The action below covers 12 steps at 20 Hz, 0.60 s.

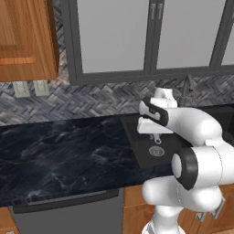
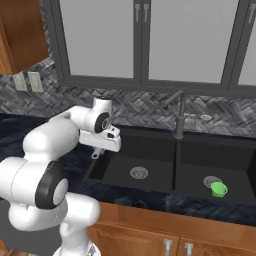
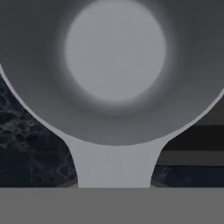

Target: Move any existing items from the left basin to the right basin for drying. Then move the measuring cup from the counter to the left basin of the sink for washing.

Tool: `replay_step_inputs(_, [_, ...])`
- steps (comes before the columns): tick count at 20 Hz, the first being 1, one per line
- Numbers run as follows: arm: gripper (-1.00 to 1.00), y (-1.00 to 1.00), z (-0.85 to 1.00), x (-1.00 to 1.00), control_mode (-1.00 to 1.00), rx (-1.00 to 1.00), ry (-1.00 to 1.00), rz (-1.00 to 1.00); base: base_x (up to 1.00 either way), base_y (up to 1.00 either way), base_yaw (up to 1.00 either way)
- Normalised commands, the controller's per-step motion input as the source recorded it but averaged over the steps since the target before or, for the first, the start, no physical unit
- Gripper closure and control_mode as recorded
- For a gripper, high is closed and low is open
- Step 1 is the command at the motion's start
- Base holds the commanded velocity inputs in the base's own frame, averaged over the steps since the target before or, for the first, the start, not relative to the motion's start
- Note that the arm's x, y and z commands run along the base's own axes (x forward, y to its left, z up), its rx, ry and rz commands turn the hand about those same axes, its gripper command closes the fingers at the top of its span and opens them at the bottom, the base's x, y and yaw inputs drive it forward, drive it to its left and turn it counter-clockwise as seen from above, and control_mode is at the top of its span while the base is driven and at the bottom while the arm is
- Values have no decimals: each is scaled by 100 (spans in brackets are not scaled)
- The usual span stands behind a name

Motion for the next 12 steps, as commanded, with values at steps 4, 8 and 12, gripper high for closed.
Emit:
replay_step_inputs(4, [100, -73, -34, 7, -100, 0, 0, 0, 0, 0, 0])
replay_step_inputs(8, [100, -54, -49, 18, -100, -1, 0, 0, 0, 0, 0])
replay_step_inputs(12, [100, -33, -64, 45, -100, 0, 2, -1, 0, 0, 0])
